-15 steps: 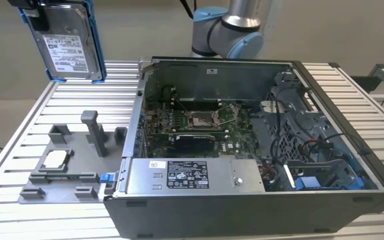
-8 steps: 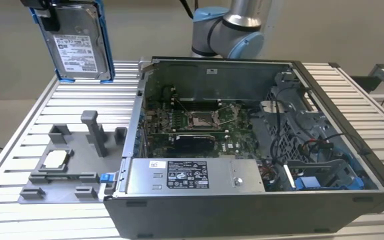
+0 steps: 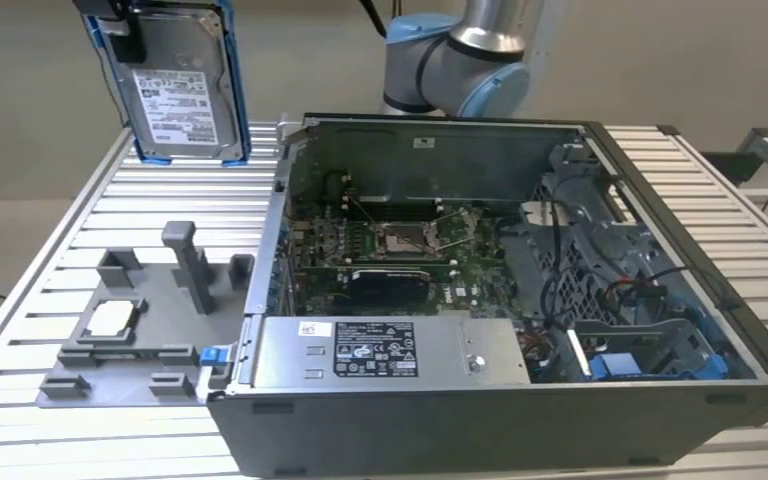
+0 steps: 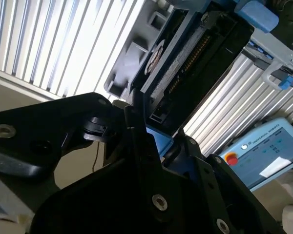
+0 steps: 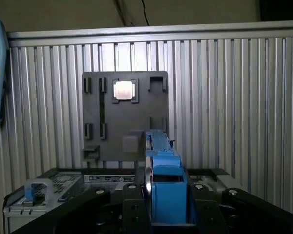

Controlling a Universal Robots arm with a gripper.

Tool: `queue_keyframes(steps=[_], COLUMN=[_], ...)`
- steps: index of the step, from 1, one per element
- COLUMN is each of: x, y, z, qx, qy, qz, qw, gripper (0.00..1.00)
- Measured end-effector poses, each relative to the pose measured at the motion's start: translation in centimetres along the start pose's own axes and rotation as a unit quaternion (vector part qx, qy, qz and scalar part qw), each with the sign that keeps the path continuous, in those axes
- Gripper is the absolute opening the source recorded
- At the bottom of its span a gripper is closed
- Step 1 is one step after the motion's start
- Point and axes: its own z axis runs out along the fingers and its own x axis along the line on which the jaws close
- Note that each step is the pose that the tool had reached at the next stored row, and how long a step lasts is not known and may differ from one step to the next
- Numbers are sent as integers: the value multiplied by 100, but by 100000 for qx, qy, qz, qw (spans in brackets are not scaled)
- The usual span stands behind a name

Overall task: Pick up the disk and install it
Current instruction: 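Pick up the disk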

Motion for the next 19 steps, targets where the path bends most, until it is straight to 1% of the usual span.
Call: queue_keyframes(steps=[19], x=[-25], y=[-563], z=[-18], qx=[3], qy=[-2], qz=[5], qw=[100000], gripper=[0])
